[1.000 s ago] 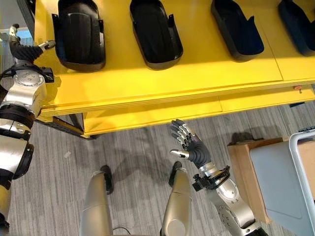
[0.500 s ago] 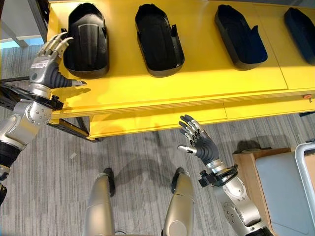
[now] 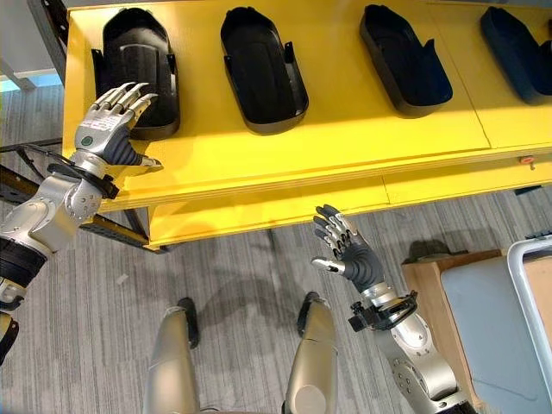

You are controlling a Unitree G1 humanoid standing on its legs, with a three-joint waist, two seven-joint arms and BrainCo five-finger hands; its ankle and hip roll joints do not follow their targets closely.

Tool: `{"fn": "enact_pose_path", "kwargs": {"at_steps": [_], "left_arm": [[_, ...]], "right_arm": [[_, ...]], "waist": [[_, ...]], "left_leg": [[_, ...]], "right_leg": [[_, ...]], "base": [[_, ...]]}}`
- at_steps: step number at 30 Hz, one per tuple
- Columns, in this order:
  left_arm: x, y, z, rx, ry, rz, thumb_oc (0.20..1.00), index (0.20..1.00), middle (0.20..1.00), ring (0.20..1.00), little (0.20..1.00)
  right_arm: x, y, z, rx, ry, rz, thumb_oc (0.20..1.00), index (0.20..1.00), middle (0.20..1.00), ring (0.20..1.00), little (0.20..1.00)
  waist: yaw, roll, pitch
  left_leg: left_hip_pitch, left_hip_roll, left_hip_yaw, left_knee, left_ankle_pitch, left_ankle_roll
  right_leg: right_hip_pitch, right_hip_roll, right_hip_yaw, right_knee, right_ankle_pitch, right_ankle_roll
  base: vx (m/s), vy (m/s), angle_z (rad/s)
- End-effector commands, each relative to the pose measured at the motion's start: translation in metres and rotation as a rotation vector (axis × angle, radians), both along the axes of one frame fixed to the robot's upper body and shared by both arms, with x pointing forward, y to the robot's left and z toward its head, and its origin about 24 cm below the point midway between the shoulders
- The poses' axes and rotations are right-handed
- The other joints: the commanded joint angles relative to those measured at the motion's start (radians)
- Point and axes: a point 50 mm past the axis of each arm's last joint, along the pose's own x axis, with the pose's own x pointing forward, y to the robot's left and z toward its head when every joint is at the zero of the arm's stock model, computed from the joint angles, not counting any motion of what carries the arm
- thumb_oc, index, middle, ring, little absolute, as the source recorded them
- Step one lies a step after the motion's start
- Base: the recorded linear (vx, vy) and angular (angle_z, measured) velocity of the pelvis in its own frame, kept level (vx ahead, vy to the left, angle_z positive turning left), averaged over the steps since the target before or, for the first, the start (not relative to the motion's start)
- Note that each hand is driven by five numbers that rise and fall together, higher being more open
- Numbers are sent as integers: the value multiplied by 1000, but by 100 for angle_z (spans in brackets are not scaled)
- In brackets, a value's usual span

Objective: Move parts from the plastic box to the shelf.

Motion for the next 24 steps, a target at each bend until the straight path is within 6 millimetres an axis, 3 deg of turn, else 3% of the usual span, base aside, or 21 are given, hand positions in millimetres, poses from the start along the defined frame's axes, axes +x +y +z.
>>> {"fn": "enact_pose_path", "kwargs": {"at_steps": [1,10,19,24], "left_arm": [[2,1,37,2,-123,18,1000,1000,1000,1000,1000],[7,7,33,-51,-92,57,1000,1000,1000,1000,1000],[18,11,21,-380,7,57,1000,1000,1000,1000,1000],[19,8,18,-437,15,40,1000,1000,1000,1000,1000]], "right_arm": [[-2,-8,28,-5,-140,-1,1000,1000,1000,1000,1000],[-4,-8,26,0,-125,-4,1000,1000,1000,1000,1000],[-5,-3,19,19,-85,18,1000,1000,1000,1000,1000],[-5,-2,19,23,-83,19,1000,1000,1000,1000,1000]], "waist": [[16,6,-16],[12,5,-17],[9,6,-5],[9,5,-1]], "left_leg": [[23,13,36,-27,12,29],[30,15,39,-27,11,27],[41,13,40,-23,10,31],[43,12,39,-21,9,31]], "right_leg": [[25,42,39,-33,13,-32],[31,43,40,-33,10,-32],[38,42,43,-25,8,-35],[44,42,44,-26,7,-36]], "base": [[7,-1,-4],[6,-1,-2],[0,0,0],[0,0,0]]}}
